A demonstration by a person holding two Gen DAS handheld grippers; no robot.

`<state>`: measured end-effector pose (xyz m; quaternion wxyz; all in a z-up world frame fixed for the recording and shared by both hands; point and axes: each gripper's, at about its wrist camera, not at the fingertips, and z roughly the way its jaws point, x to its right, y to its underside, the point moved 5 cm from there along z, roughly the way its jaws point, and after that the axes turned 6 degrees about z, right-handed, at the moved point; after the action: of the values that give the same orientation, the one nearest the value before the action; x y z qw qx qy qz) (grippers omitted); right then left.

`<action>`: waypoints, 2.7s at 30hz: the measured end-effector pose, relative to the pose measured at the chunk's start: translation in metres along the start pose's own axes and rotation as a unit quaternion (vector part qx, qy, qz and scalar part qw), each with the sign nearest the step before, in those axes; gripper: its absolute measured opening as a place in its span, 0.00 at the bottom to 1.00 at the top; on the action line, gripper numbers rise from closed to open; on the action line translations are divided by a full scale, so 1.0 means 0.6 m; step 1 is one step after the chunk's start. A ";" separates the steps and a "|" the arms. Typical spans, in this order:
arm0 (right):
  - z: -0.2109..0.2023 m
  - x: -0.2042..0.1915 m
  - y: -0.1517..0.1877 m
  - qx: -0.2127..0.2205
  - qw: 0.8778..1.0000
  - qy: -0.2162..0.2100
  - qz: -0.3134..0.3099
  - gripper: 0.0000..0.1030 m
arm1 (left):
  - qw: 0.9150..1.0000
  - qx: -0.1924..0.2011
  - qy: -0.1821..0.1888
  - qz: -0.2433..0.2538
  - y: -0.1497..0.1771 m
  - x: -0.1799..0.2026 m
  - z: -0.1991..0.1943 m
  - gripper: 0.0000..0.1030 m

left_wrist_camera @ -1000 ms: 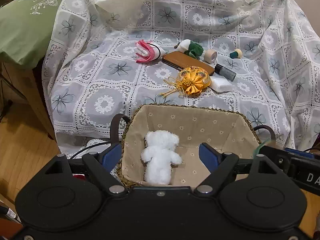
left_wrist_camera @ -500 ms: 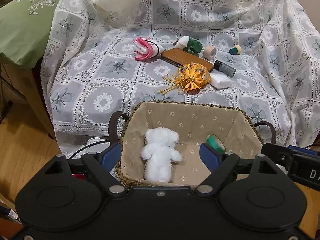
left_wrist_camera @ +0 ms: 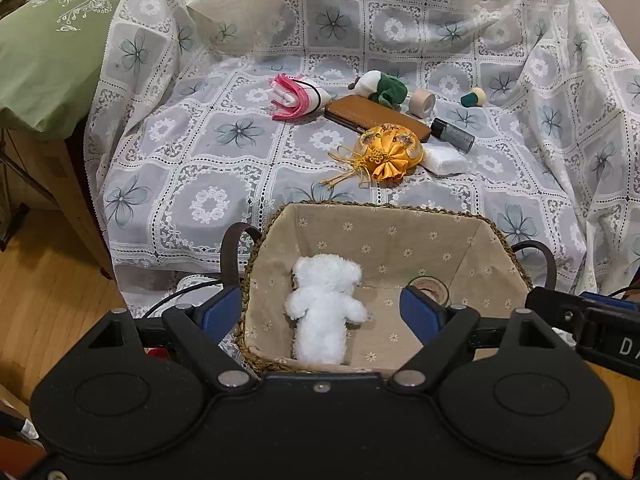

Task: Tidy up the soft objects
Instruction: 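Withdraw both open tools from the basket, then reach the left tool to the yellow pouch and close on it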

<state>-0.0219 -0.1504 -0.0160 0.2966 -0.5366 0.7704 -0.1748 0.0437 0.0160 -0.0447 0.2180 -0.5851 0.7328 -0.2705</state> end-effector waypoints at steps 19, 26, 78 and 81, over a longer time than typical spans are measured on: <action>0.001 0.005 -0.005 -0.001 1.000 0.007 0.000 0.63 | 1.000 0.001 -0.004 0.003 0.001 -0.005 0.000 0.80; 0.000 0.011 -0.008 0.004 1.000 0.016 0.000 0.71 | 1.000 0.005 -0.009 0.012 -0.003 -0.002 -0.001 0.80; 0.114 0.052 -0.157 0.040 0.998 0.045 0.024 0.99 | 0.996 0.014 -0.003 0.093 -0.150 0.040 0.119 0.97; 0.135 0.056 -0.167 0.031 0.998 0.050 0.023 0.99 | 0.995 0.004 -0.001 0.097 -0.163 0.042 0.146 0.97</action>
<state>0.0942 -0.2140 -0.0278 0.2784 -0.4998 0.7905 -0.2186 0.1664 -0.0374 -0.0476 0.2462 -0.5109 0.7846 -0.2505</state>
